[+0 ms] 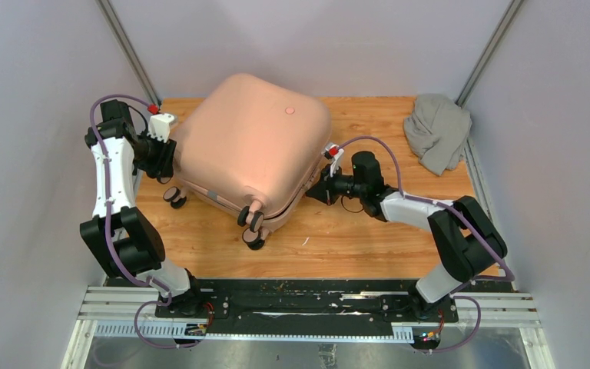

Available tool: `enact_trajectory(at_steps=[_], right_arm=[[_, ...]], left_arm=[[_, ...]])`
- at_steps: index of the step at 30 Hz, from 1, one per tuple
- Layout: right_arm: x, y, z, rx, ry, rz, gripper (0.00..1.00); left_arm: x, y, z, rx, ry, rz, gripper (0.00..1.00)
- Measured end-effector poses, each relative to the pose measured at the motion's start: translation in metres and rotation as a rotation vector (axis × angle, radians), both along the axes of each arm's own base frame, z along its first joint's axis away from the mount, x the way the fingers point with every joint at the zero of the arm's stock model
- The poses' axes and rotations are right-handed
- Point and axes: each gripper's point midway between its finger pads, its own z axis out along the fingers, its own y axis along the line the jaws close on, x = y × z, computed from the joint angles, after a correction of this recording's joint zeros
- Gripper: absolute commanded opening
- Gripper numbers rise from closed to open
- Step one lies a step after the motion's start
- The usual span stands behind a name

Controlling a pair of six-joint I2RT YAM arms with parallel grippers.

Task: Pack the luggage
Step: Zip the luggage at the corner of the board.

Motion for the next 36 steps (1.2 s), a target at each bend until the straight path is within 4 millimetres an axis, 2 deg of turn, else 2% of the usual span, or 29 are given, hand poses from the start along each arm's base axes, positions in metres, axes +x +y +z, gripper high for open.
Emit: enact_trajectory(at_steps=[5, 21, 26, 30, 36], right_arm=[[-0.007, 0.005, 0.003, 0.007, -0.014, 0.019, 0.0], [-0.01, 0.011, 0.003, -0.009, -0.041, 0.028, 0.0], [-0.023, 0.019, 0.001, -0.045, -0.081, 0.026, 0.0], [-0.046, 0.026, -0.004, -0.061, -0.093, 0.057, 0.0], [-0.076, 0.037, 0.0, -0.061, -0.117, 0.111, 0.0]], left_arm=[[0.0, -0.001, 0.0, -0.006, 0.0, 0.004, 0.0], [0.0, -0.002, 0.003, -0.017, -0.009, 0.01, 0.0], [0.0, -0.004, 0.005, -0.021, -0.016, 0.011, 0.0], [-0.001, -0.004, 0.005, -0.022, -0.015, 0.012, 0.0], [-0.001, -0.004, 0.006, -0.024, -0.017, 0.014, 0.0]])
